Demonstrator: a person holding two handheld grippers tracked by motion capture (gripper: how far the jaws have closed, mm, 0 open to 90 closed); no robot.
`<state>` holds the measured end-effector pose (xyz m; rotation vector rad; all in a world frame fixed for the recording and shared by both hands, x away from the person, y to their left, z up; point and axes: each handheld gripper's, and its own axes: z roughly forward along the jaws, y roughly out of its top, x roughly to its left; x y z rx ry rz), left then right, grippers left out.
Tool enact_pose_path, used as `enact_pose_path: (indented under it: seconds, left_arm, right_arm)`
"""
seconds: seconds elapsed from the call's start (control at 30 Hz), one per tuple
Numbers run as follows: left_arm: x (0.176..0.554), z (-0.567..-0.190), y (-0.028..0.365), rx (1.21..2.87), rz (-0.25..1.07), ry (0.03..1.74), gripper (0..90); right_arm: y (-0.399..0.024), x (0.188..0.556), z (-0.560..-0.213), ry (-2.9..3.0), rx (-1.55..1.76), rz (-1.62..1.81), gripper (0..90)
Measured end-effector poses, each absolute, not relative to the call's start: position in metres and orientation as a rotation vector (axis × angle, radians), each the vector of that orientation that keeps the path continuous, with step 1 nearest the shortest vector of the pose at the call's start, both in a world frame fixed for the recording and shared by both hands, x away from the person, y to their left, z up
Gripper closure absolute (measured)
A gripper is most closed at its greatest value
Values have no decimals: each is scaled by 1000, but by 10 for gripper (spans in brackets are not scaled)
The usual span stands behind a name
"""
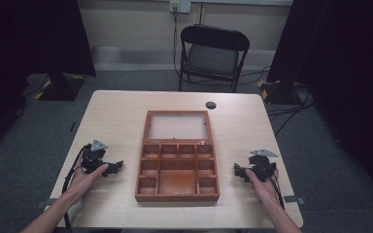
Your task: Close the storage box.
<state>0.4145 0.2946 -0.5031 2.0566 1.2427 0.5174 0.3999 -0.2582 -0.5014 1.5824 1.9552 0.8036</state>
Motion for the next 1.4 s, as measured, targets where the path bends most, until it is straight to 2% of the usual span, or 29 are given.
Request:
enact_pose_path:
  seconds: [0.2,0.3,0.37,0.4,0.47,0.83,0.9,1.03,1.13,1.2,1.3,1.4]
  left_arm:
    - [414,-502,295,2033,522,1242,73]
    - [414,-499,296,2048,525,1239,185]
    - [413,-497,296,2037,485,1240,177]
    - [412,-495,295,2031,484,1227,162]
    - [412,-492,294,2021,476,1206,174]
    - [412,-473,282,1988,441,1162,177]
    - [413,-472,277,1990,408,1152,168]
    - [414,-469,264,2025,455,1100,166]
    - [421,-464,256,2024,398,1094,162]
    - [424,-458,245,1984,436,1092,170]
    - [428,-456,239,2018,407,1076,160]
    - [432,-452,231,1999,450,1063,166]
  right_arm:
    - [-258,400,-501,1955,1582,805,0]
    - [-257,399,-500,1969,1586,811,28]
    - [-255,399,-498,1983,1573,803,55]
    - [-252,400,-496,2001,1569,808,126]
    - [-251,401,-493,2026,1558,821,159]
    - [-253,400,-474,2033,1588,975,168]
    - [-249,401,-472,2057,1540,971,175]
    - [-238,405,-465,2076,1466,974,181]
    - [-228,410,-458,2100,1436,1006,175]
    - [-221,416,-452,2084,1419,1043,178]
    - [-213,423,-448,2084,1388,1066,177]
    - [-208,428,-448,2096,1374,1081,174]
